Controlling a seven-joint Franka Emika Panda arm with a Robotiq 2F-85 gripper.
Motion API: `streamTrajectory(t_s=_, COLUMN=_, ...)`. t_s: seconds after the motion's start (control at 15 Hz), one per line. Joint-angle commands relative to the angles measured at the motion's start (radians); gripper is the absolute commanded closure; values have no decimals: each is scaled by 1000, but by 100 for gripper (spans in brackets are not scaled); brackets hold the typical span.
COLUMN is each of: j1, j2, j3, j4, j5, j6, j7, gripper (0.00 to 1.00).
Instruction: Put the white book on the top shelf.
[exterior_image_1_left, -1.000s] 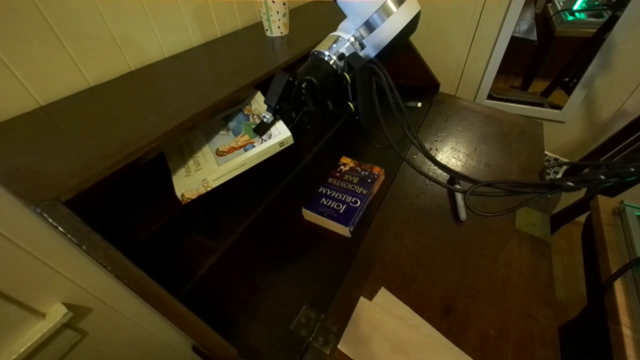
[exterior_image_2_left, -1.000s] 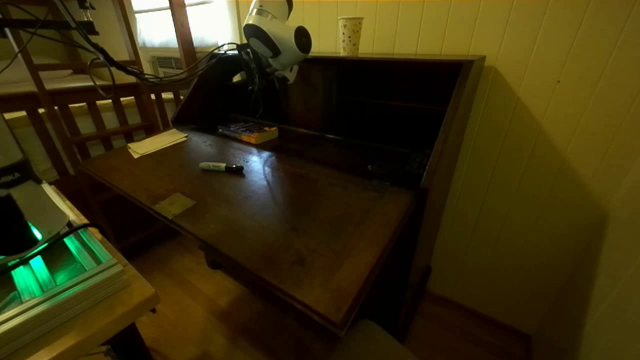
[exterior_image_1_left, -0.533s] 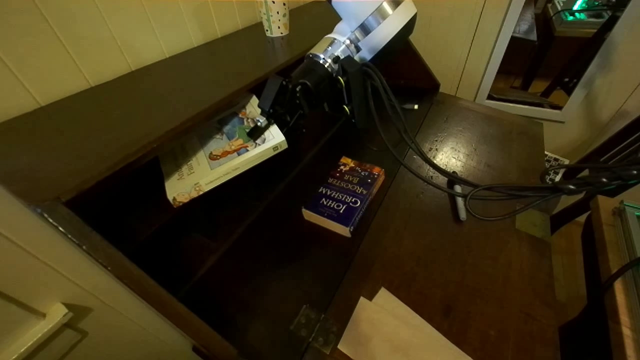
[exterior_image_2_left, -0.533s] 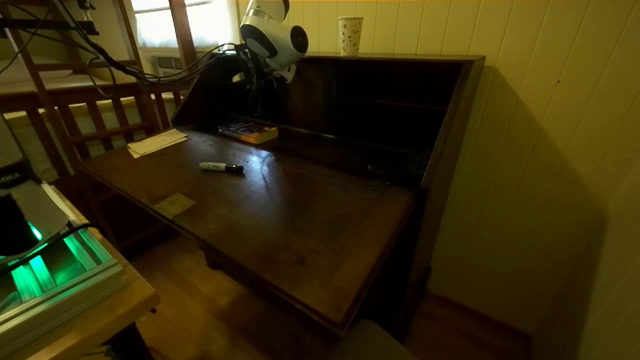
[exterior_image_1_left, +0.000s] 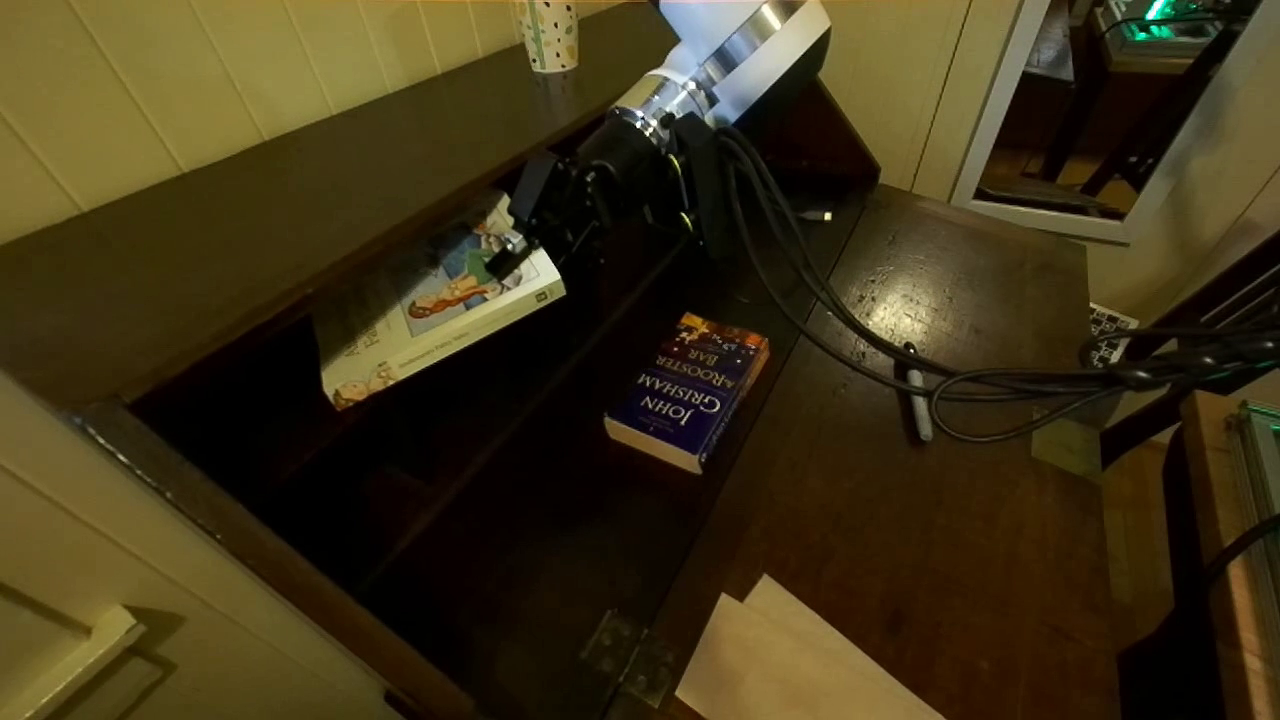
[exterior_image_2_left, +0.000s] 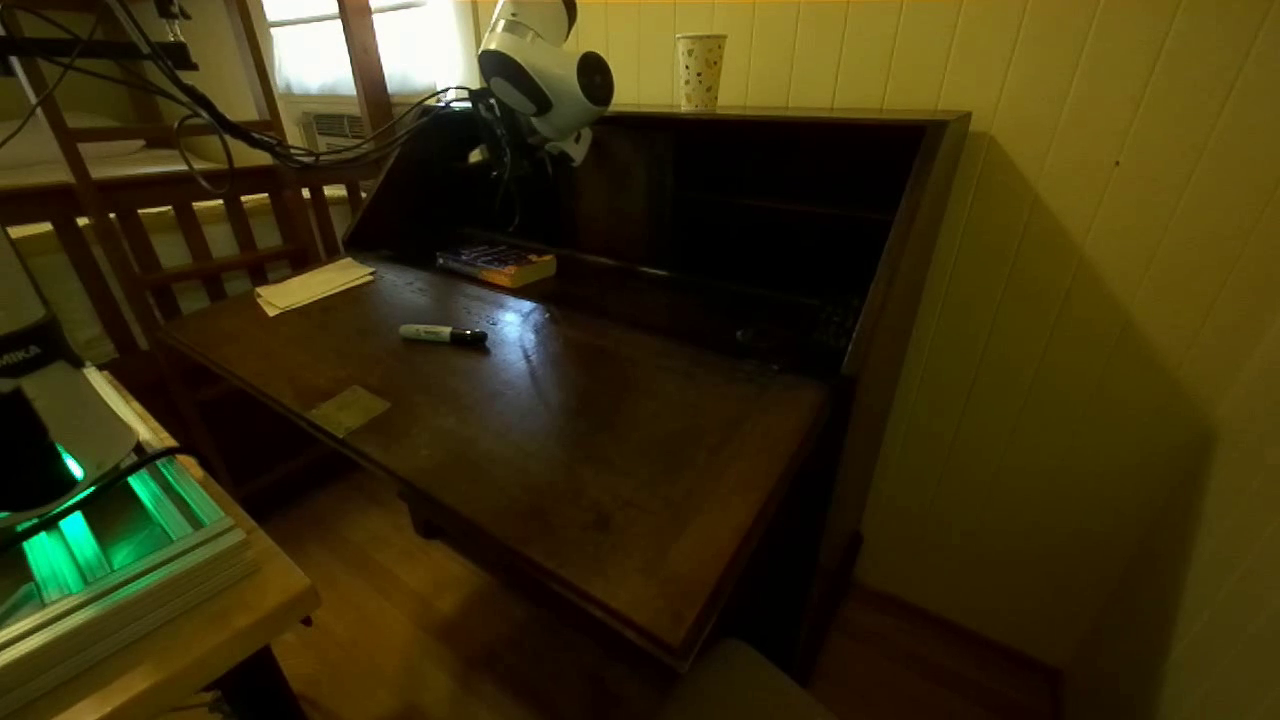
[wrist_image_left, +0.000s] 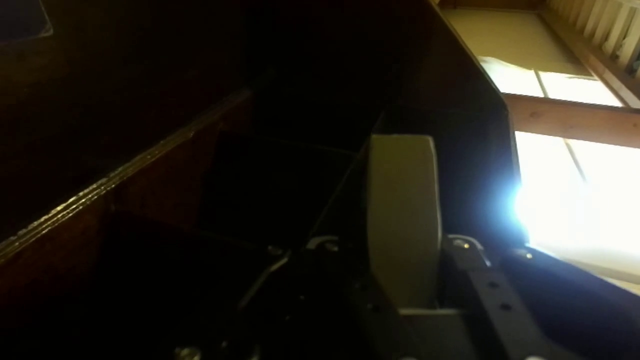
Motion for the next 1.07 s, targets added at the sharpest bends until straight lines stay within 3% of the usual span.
streamTrajectory(t_s=0.0, j1=-3, j2=9, j3=14, j4=18, j5=68, j6=32, j7=-1, gripper=93)
streamTrajectory(t_s=0.87, j1=3, j2=24, j3=12, j4=24, j5=149, j6=53, j7=4, gripper=93)
streamTrajectory(t_s=1.0, j1=6, j2=27, j3=9, j4=25, j5=144, j6=56, j7=6, gripper=86)
